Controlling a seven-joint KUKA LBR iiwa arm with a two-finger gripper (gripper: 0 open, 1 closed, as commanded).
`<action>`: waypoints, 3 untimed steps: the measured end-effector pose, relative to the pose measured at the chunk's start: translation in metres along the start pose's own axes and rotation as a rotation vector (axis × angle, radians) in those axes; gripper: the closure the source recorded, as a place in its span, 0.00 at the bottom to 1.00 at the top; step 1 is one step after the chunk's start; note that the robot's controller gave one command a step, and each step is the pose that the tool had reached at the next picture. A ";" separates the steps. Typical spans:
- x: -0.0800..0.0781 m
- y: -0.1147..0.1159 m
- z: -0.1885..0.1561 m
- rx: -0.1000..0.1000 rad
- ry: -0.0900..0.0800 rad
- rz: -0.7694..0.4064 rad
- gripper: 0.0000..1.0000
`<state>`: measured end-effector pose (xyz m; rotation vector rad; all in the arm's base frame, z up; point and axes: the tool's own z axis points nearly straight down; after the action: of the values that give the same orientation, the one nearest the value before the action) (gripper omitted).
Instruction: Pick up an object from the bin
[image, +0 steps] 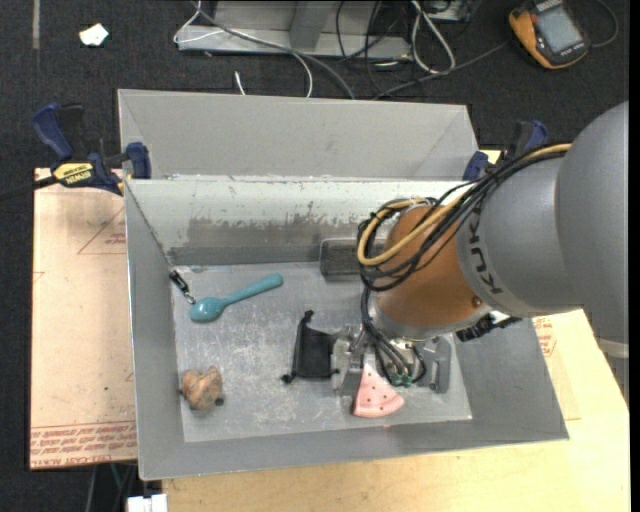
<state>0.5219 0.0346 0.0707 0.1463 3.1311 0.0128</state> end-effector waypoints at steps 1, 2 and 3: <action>0.000 0.000 0.000 0.000 0.000 0.000 1.00; 0.000 0.000 0.000 0.000 0.000 0.000 1.00; 0.000 0.000 0.000 -0.001 0.001 -0.005 1.00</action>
Offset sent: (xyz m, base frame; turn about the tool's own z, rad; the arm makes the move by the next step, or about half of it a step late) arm 0.0000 0.0000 0.0000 0.0000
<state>0.5222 0.0344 0.0706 0.1380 3.1320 0.0144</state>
